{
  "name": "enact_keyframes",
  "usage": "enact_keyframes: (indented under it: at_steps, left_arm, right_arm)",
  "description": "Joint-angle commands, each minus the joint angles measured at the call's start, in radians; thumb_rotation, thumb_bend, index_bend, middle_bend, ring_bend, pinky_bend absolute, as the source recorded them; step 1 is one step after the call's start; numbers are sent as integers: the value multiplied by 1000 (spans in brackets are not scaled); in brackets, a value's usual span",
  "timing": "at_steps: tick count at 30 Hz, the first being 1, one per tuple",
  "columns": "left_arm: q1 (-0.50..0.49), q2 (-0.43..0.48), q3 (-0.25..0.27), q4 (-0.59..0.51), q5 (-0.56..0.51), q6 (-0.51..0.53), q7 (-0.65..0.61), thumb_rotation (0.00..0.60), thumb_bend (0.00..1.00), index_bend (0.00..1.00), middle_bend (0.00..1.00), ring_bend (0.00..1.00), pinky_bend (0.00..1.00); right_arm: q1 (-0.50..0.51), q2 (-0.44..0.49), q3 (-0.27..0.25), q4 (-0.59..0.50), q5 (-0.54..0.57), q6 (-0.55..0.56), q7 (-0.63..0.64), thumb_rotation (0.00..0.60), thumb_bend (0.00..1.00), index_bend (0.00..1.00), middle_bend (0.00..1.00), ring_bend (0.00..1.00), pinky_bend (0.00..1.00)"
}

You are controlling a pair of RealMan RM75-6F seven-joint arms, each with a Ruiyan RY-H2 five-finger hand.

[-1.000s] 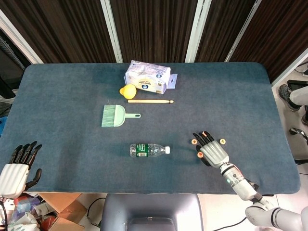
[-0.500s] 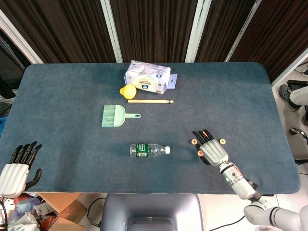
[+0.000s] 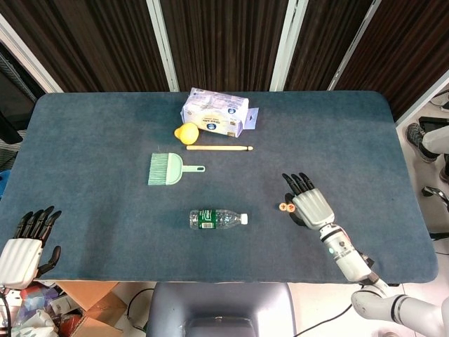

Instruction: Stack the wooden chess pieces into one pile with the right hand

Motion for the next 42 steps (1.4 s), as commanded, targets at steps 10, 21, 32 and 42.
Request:
enact_keyframes:
  at_steps: [10, 21, 32, 42]
  left_arm:
    - [-1, 2, -1, 0, -5, -4, -2, 600, 497, 0, 0, 0, 0]
    - [2, 3, 1, -2, 0, 2, -5, 600, 496, 0, 0, 0, 0]
    - [2, 4, 0, -3, 1, 3, -8, 600, 496, 0, 0, 0, 0]
    - [0, 12, 5, -4, 8, -2, -31, 600, 497, 0, 0, 0, 0]
  right_arm:
    - [78, -91, 31, 124, 83, -111, -22, 600, 516, 703, 57, 0, 0]
    - [81, -102, 11, 145, 97, -118, -38, 600, 516, 698, 57, 0, 0]
    - [86, -104, 4, 143, 103, -119, -35, 600, 516, 644, 57, 0, 0]
    - [86, -92, -7, 120, 110, -124, -48, 600, 516, 458, 57, 0, 0]
